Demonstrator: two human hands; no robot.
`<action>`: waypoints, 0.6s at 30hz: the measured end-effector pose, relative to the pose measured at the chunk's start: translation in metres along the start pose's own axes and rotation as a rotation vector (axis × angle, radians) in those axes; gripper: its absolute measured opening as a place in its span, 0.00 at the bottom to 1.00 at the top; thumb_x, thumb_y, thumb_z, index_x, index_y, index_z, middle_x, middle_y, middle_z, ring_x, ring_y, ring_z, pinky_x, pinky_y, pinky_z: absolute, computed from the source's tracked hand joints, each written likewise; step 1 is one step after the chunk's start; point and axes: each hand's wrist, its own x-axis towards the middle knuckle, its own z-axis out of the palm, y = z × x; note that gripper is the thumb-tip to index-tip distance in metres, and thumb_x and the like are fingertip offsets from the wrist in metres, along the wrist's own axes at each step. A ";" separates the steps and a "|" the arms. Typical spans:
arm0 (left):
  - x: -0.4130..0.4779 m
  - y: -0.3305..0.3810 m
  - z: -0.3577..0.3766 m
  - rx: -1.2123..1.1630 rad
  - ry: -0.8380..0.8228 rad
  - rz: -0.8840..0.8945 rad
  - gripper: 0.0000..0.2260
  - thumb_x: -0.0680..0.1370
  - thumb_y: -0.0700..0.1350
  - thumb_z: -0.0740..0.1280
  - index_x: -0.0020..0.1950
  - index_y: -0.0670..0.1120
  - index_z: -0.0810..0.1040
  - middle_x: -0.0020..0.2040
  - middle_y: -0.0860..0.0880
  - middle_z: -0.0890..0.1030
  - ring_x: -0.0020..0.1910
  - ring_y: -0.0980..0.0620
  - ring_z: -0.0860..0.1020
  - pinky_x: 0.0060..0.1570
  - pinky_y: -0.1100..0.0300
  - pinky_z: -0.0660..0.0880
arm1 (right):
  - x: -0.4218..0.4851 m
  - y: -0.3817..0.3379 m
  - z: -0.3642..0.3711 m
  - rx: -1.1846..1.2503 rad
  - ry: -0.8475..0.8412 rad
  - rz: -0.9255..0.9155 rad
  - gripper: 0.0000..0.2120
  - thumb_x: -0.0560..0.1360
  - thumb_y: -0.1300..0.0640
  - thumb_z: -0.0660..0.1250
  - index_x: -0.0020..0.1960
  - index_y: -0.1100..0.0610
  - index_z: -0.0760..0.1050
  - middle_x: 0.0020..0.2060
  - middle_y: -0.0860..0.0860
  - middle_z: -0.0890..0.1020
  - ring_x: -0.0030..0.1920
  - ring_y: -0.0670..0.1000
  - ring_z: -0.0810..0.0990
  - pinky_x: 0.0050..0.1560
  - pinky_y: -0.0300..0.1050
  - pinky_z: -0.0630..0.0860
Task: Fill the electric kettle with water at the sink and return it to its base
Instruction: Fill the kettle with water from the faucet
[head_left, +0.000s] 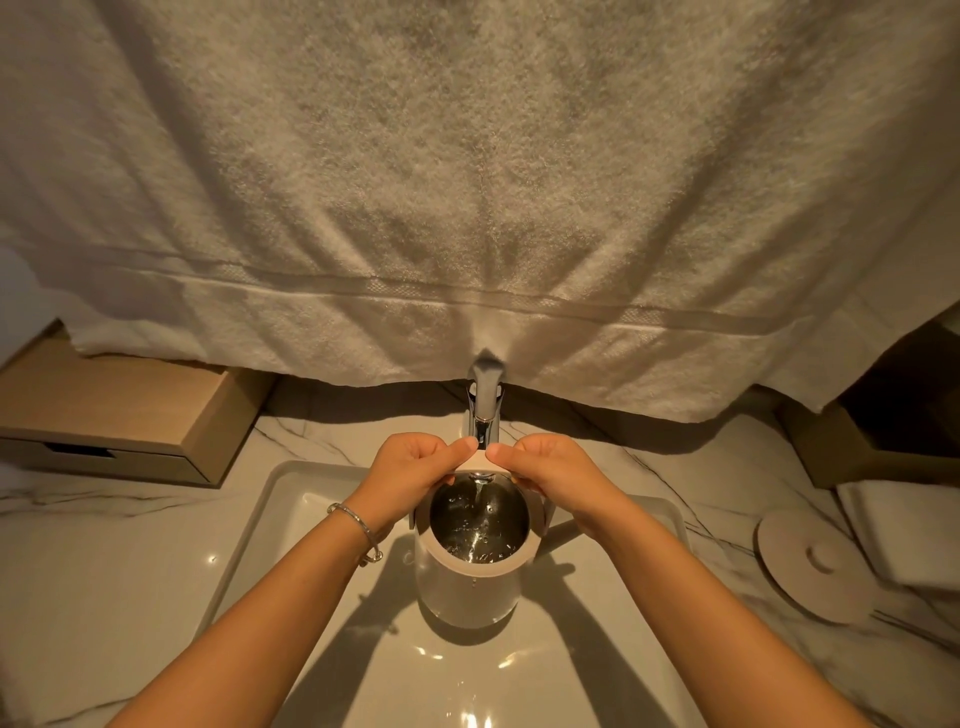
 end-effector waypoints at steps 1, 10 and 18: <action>0.000 0.000 0.000 0.005 0.001 0.001 0.21 0.73 0.51 0.68 0.22 0.48 0.68 0.19 0.55 0.68 0.21 0.59 0.67 0.28 0.69 0.69 | 0.000 0.000 0.000 -0.003 0.002 -0.001 0.17 0.71 0.45 0.68 0.30 0.54 0.70 0.30 0.52 0.75 0.34 0.49 0.73 0.42 0.43 0.71; 0.001 0.001 0.002 -0.002 0.012 0.005 0.20 0.73 0.50 0.68 0.22 0.47 0.69 0.18 0.55 0.68 0.20 0.60 0.67 0.26 0.72 0.69 | -0.002 -0.002 -0.001 0.002 0.008 0.005 0.17 0.71 0.46 0.68 0.29 0.54 0.69 0.27 0.49 0.74 0.33 0.48 0.72 0.43 0.44 0.71; -0.001 0.000 0.001 0.017 0.014 -0.002 0.20 0.73 0.51 0.67 0.23 0.46 0.69 0.18 0.55 0.68 0.20 0.60 0.67 0.26 0.73 0.69 | -0.004 -0.004 0.000 -0.021 0.001 0.008 0.17 0.72 0.46 0.68 0.30 0.54 0.70 0.30 0.52 0.75 0.36 0.50 0.73 0.45 0.44 0.72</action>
